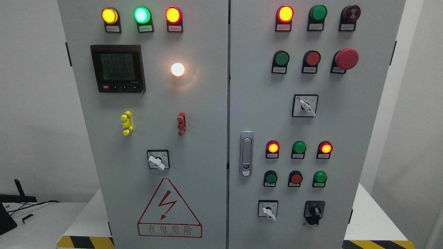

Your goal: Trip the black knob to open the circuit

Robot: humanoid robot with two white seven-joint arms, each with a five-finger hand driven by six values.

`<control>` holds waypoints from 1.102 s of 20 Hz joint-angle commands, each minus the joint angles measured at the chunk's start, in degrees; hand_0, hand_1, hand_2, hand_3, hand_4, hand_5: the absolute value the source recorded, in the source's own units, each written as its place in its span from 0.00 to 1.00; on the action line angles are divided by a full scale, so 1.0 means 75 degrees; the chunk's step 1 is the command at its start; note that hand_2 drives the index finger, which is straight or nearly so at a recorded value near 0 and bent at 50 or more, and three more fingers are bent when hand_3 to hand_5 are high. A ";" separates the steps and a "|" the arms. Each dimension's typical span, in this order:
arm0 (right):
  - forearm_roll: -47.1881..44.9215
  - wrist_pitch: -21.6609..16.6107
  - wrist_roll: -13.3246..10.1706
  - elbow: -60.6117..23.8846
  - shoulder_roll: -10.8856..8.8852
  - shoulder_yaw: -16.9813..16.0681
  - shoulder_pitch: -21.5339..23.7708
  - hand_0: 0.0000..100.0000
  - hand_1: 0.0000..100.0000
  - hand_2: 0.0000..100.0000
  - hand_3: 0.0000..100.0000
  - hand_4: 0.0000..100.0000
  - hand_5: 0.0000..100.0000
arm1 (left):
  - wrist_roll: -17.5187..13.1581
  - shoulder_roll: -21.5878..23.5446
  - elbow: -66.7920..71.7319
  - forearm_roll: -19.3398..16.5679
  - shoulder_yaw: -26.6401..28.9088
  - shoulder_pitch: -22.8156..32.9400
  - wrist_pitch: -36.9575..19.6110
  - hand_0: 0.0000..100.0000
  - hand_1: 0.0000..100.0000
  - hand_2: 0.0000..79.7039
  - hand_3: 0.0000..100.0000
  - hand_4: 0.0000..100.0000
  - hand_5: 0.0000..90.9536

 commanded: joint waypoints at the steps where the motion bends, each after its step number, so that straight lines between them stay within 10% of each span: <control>1: -0.0011 -0.0052 0.0004 -0.0024 -0.0018 -0.0019 0.0001 0.27 0.29 0.00 0.02 0.00 0.00 | -0.0005 0.0005 -0.0004 -0.0234 0.0000 0.0000 0.0004 0.12 0.39 0.00 0.00 0.00 0.00; 18: -0.0081 -0.0157 -0.0078 -0.0211 -0.0006 -0.0042 0.0037 0.27 0.29 0.00 0.03 0.00 0.00 | -0.0005 0.0005 0.0008 -0.0234 0.0000 0.0000 0.0004 0.12 0.39 0.00 0.00 0.00 0.00; 22: -0.0046 -0.0122 0.0004 -0.0970 -0.0006 -0.0674 0.0445 0.26 0.30 0.00 0.04 0.00 0.00 | -0.0005 0.0005 0.0008 -0.0234 0.0000 0.0000 0.0004 0.12 0.39 0.00 0.00 0.00 0.00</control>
